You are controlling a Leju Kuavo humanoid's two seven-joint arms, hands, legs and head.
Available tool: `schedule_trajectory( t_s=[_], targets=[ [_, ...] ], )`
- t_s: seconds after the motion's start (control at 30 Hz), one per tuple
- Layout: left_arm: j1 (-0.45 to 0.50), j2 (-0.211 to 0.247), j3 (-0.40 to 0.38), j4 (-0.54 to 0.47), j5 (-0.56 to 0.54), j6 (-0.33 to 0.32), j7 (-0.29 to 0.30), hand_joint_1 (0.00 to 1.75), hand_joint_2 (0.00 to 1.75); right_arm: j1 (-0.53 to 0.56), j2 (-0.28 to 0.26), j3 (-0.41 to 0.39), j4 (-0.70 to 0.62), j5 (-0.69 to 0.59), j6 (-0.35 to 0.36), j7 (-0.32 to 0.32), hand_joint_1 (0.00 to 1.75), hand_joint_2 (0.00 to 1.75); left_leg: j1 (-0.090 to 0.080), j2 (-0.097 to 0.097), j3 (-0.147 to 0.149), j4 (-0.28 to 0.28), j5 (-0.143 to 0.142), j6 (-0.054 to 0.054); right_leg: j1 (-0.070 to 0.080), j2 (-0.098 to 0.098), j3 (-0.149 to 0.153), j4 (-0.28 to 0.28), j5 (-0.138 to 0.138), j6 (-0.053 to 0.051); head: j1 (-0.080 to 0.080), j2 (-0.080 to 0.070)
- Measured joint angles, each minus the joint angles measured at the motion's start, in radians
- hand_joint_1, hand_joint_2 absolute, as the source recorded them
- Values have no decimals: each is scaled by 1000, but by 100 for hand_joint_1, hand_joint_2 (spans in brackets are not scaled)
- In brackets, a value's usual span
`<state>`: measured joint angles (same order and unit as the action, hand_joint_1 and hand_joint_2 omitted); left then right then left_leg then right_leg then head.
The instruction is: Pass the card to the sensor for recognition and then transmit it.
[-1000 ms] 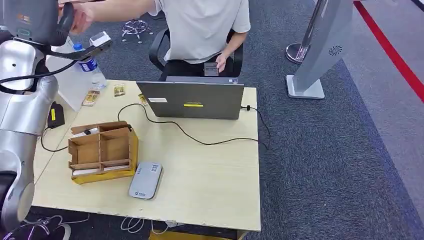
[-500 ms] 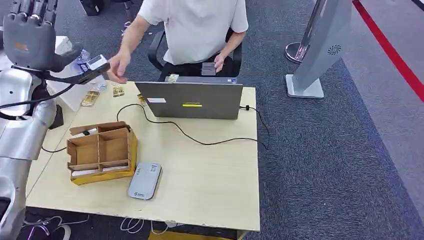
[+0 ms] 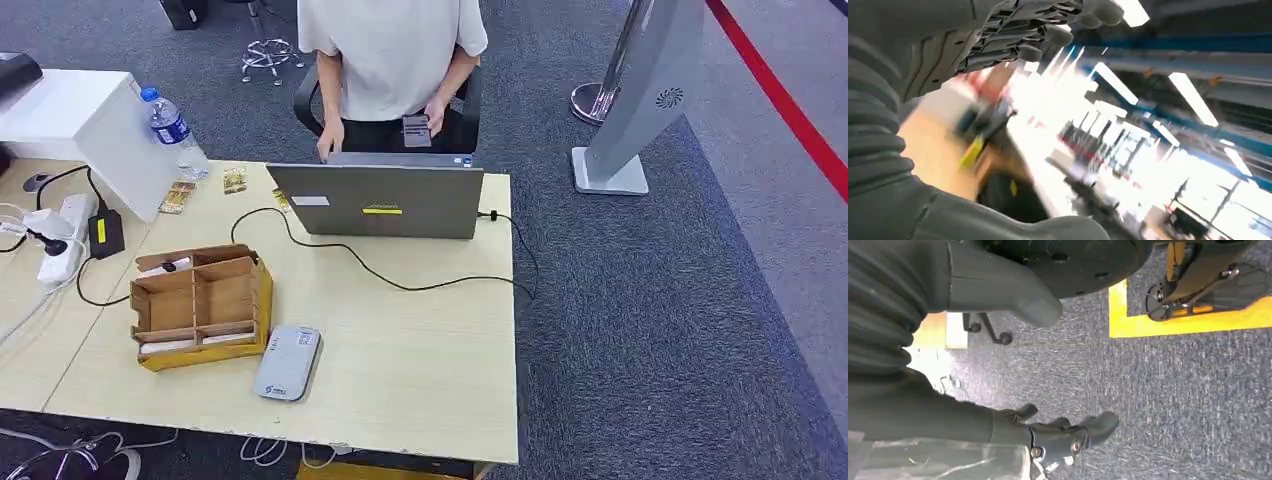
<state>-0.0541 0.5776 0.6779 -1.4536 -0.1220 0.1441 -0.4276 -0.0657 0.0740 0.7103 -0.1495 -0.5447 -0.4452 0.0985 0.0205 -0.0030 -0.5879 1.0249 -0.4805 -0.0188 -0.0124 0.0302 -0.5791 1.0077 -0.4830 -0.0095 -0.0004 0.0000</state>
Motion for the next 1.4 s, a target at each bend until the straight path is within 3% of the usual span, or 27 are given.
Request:
schedule_trajectory(
  t_s=[0.1, 0.13, 0.23, 0.27, 0.33, 0.43, 0.5, 0.6, 0.67, 0.8, 1.0, 1.03, 1.1, 1.13, 1.33, 1.37, 1.4],
  targets=[
    [4, -31, 203, 182, 269, -227, 3, 0, 175, 0, 0, -5, 0, -4, -1, -5, 0, 175, 0, 1, 1, 0, -1, -1, 0, 1, 1, 0, -1, 0, -1, 0],
    [-1, -35, 274, 280, 349, -277, 18, 0, 0, 0, 0, -5, 0, -3, -1, -5, 0, 175, 0, 1, 2, 0, -1, -1, 0, 0, 1, 0, -1, 0, -1, 0],
    [-12, -52, 447, 557, 518, -303, 73, 0, 0, -1, 0, -5, 0, 5, -2, 0, 0, 175, 0, 1, 3, -1, -1, -1, 0, 0, 1, 0, -1, 0, -3, 0],
    [-13, -68, 499, 641, 560, -303, 87, 0, 175, -1, 0, -3, 0, 13, -4, 3, 0, 175, 0, -1, 3, -1, -1, -1, 0, -2, 2, 0, -1, 0, -2, 0],
    [-12, -110, 580, 770, 602, -289, 92, 0, 175, -3, 0, 2, 0, 23, -8, 8, 0, 175, -1, -7, 2, -1, -1, -1, -1, -8, 4, -1, -2, 1, -3, 0],
    [-10, -194, 660, 929, 599, -211, 100, 0, 175, -8, 0, 17, 0, 41, -15, 14, 0, 175, -1, -12, 2, 0, -2, 0, -1, -12, 6, -3, -3, 2, -3, 0],
    [-10, -242, 682, 1002, 592, -172, 132, 0, 175, -10, 0, 23, 0, 52, -16, 15, 0, 175, -2, -14, 3, 0, -2, 1, -1, -14, 8, -4, -3, 3, -1, 0],
    [-16, -313, 688, 1086, 512, -29, 158, 0, 175, -15, 0, 42, 0, 65, -9, 15, 0, 175, -2, -14, 4, 1, -3, 3, -2, -14, 9, -4, -3, 4, 0, 0],
    [-20, -353, 685, 1126, 453, 14, 187, 0, 175, -16, 0, 51, 0, 73, -2, 16, 0, 175, -2, -14, 4, 2, -3, 3, -2, -14, 10, -4, -3, 5, 0, 0],
    [-25, -410, 627, 1170, 309, 65, 250, 0, 175, -18, 0, 69, 0, 76, 1, 27, 0, 175, -2, -13, 5, 2, -3, 3, -2, -14, 10, -4, -3, 5, 0, 0],
    [-9, -463, 417, 1182, 229, 12, 288, 0, 175, -3, -5, 14, -11, 119, 46, 4, 0, 175, -1, -13, 5, 2, -3, 3, 0, -13, 11, -4, -3, 4, -1, 0],
    [-5, -467, 388, 1182, 227, 10, 292, 0, 0, 2, -7, 1, -15, 130, 56, 1, 0, 175, -1, -13, 6, 2, -3, 3, 0, -13, 11, -4, -3, 4, -1, 0],
    [5, -476, 329, 1182, 219, 0, 300, 0, 0, 12, -11, -31, -22, 152, 76, -6, 0, 175, 0, -13, 6, 2, -3, 3, 0, -13, 11, -4, -3, 4, -1, 0],
    [11, -479, 297, 1182, 217, -3, 303, 0, 0, 16, -14, -48, -26, 165, 86, -8, 0, 0, 0, -13, 6, 2, -3, 3, 0, -13, 10, -4, -3, 4, 0, 0],
    [43, -496, 127, 1182, 200, -30, 325, 0, 0, 54, -29, -155, -56, 233, 150, -23, 0, 0, -1, -13, 5, 2, -4, 4, 0, -13, 11, -4, -4, 5, -1, 0],
    [47, -499, 101, 1182, 197, -33, 328, 0, 0, 59, -31, -173, -62, 243, 159, -26, 175, 0, -1, -13, 5, 2, -4, 4, 0, -13, 11, -4, -4, 5, 0, 0],
    [53, -502, 65, 1182, 194, -38, 333, 0, 0, 67, -34, -197, -69, 257, 173, -28, 175, 0, -1, -13, 5, 2, -4, 4, 0, -13, 11, -4, -4, 5, 0, 0]
  ],
)
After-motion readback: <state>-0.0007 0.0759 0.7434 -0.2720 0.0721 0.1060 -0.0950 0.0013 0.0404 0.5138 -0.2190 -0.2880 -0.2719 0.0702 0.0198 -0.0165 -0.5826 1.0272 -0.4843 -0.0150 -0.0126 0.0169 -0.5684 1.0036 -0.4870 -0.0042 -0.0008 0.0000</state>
